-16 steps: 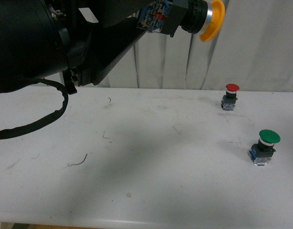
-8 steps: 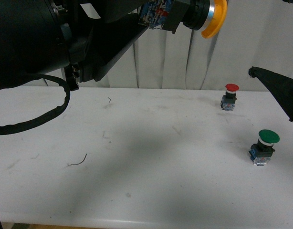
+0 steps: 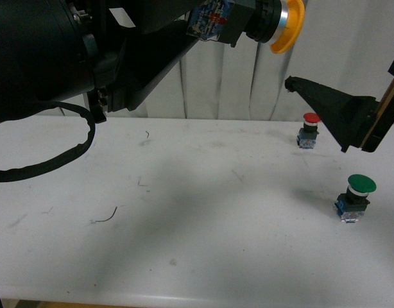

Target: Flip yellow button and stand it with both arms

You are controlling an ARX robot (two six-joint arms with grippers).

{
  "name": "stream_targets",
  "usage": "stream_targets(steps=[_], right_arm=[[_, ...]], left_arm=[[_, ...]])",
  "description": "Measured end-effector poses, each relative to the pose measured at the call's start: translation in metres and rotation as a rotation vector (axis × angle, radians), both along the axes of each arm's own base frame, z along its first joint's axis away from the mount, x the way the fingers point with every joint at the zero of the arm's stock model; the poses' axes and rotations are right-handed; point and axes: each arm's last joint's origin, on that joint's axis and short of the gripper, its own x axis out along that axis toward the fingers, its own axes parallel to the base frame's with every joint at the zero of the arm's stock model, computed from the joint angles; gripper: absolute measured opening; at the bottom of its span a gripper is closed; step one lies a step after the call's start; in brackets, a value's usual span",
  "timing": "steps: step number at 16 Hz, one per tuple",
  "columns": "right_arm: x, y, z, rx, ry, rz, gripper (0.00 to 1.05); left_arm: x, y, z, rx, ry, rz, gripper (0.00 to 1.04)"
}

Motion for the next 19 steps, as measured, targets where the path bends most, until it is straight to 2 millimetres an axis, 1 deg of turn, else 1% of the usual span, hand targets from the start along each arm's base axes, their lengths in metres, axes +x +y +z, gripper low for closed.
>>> stream_targets(steps=[2,6,11,12,14,16,17,19], right_arm=[[-0.003,0.012,0.000,-0.015,-0.021,0.039,0.98],[-0.006,0.027,0.001,-0.026,-0.046,0.064,0.98],[-0.005,0.033,0.006,-0.028,-0.079,0.067,0.98],[-0.005,0.035,0.007,-0.025,-0.081,0.065,0.92],[-0.005,0.039,0.008,-0.024,-0.088,0.072,0.70],[-0.005,0.041,0.008,-0.028,-0.091,0.060,0.45],[-0.005,0.041,0.008,-0.027,-0.094,0.060,0.37],[-0.005,0.041,0.008,-0.027,-0.094,0.059,0.36]], left_arm=[[0.001,0.000,-0.002,0.003,0.007,-0.003,0.34],[0.002,-0.001,-0.005,0.007,0.014,-0.004,0.34],[0.002,-0.001,-0.005,0.007,0.011,-0.007,0.34],[0.002,-0.001,-0.006,0.007,0.010,-0.007,0.34],[0.002,-0.001,-0.007,0.008,0.014,-0.007,0.34],[0.002,-0.001,-0.006,0.001,0.005,-0.012,0.34],[0.002,-0.001,-0.006,-0.001,0.007,-0.014,0.34],[0.002,-0.001,-0.006,-0.004,0.015,-0.019,0.34]])
